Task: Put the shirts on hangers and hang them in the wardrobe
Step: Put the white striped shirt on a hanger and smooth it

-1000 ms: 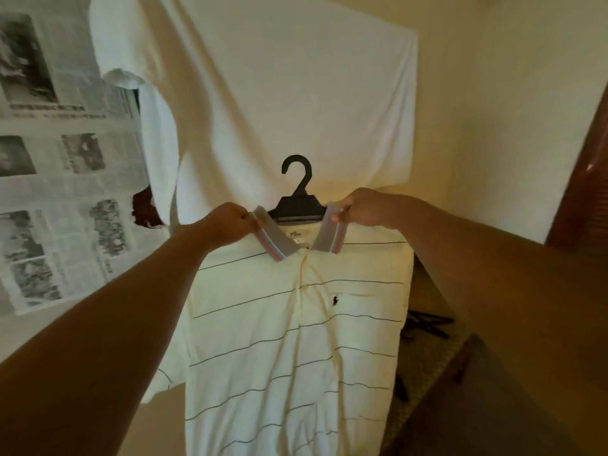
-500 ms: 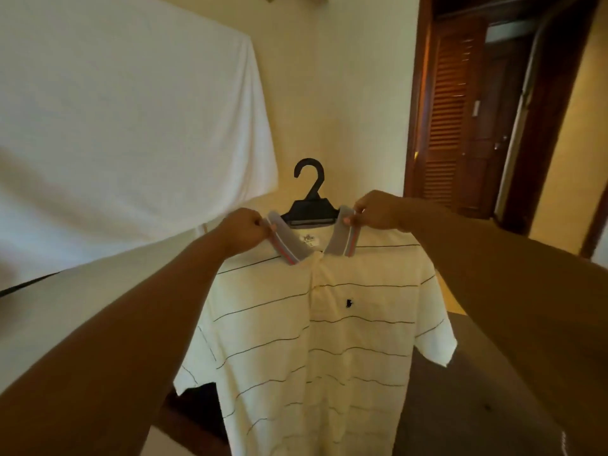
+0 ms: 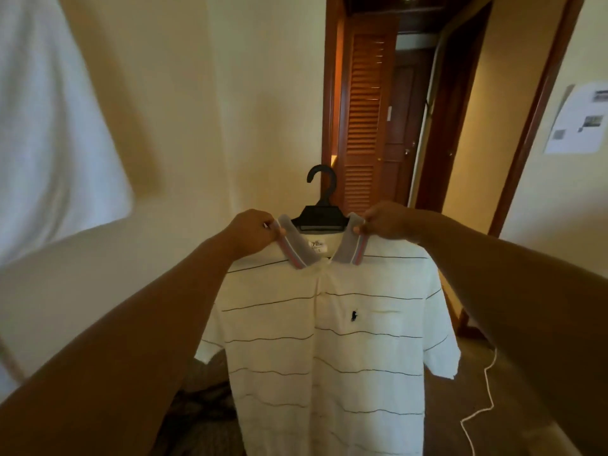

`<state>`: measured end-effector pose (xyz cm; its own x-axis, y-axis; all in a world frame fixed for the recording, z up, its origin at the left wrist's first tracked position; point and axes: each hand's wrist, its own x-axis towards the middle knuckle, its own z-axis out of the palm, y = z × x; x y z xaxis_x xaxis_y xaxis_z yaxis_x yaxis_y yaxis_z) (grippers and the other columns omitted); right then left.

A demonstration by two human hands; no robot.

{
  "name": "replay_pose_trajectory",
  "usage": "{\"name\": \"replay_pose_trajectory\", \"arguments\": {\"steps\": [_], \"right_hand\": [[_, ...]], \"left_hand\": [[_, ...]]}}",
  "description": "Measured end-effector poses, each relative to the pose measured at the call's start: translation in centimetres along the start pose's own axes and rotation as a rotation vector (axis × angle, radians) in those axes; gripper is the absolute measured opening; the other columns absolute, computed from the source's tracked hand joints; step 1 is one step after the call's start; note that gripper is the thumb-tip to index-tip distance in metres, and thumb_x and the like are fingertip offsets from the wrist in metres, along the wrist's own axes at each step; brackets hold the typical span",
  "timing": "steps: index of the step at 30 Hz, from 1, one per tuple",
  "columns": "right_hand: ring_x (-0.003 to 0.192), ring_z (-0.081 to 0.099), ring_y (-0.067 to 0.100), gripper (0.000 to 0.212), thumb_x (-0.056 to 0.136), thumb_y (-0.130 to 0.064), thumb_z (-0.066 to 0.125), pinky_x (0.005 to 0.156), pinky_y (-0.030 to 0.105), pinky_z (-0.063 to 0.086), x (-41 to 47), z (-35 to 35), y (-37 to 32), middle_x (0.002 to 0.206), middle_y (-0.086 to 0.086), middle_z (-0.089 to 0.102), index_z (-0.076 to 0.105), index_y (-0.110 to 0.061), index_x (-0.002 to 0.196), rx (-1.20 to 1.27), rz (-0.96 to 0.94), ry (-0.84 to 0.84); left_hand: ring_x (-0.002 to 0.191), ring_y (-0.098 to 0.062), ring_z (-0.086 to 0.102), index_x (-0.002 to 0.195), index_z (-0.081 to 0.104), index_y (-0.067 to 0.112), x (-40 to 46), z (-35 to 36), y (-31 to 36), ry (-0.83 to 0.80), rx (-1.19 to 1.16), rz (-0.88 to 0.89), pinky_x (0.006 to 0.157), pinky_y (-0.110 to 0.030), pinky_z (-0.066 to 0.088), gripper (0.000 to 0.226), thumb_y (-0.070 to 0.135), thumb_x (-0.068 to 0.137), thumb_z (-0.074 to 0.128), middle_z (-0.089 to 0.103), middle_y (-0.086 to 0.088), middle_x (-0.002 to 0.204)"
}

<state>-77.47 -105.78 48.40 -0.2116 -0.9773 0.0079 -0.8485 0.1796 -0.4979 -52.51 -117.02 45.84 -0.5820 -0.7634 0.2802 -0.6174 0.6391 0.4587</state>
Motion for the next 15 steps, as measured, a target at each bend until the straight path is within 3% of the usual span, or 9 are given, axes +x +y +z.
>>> {"name": "replay_pose_trajectory", "arguments": {"steps": [4, 8, 11, 15], "right_hand": [[0.092, 0.056, 0.018, 0.01, 0.094, -0.025, 0.059, 0.073, 0.026, 0.041, 5.0, -2.4, 5.3, 0.09, 0.001, 0.06, 0.064, -0.021, 0.086, 0.074, 0.032, 0.036], [0.08, 0.054, 0.015, 0.021, 0.095, -0.029, 0.058, 0.063, 0.023, 0.037, 11.2, -4.2, 10.8, 0.079, 0.001, 0.056, 0.058, -0.022, 0.076, -0.001, 0.107, 0.057], [0.079, 0.053, 0.014, 0.018, 0.096, -0.027, 0.057, 0.063, 0.022, 0.037, 16.4, -6.2, 14.3, 0.08, 0.002, 0.056, 0.058, -0.014, 0.083, -0.046, 0.159, 0.07], [0.085, 0.056, 0.021, 0.024, 0.095, -0.03, 0.057, 0.07, 0.026, 0.04, 23.9, -9.8, 19.0, 0.082, 0.008, 0.058, 0.062, -0.009, 0.084, -0.06, 0.221, 0.119]], "left_hand": [[0.07, -0.009, 0.045, 0.086, 0.058, 0.013, 8.8, 3.7, 1.2, -0.035, -0.023, 0.053, 0.057, -0.017, 0.032, 0.019, 0.03, 0.094, 0.059, 0.049, 0.005, 0.072], [0.079, -0.012, 0.05, 0.089, 0.059, 0.015, 18.2, 8.1, 1.8, -0.103, -0.022, 0.113, 0.067, -0.021, 0.036, 0.017, 0.031, 0.093, 0.058, 0.054, 0.003, 0.08], [0.083, -0.013, 0.052, 0.089, 0.059, 0.016, 25.6, 10.8, 2.0, -0.144, -0.054, 0.155, 0.075, -0.025, 0.038, 0.015, 0.03, 0.093, 0.059, 0.055, 0.003, 0.082], [0.079, -0.011, 0.05, 0.086, 0.059, 0.015, 36.2, 13.5, 3.1, -0.163, -0.079, 0.221, 0.068, -0.021, 0.036, 0.015, 0.028, 0.094, 0.059, 0.053, 0.005, 0.077]]}}
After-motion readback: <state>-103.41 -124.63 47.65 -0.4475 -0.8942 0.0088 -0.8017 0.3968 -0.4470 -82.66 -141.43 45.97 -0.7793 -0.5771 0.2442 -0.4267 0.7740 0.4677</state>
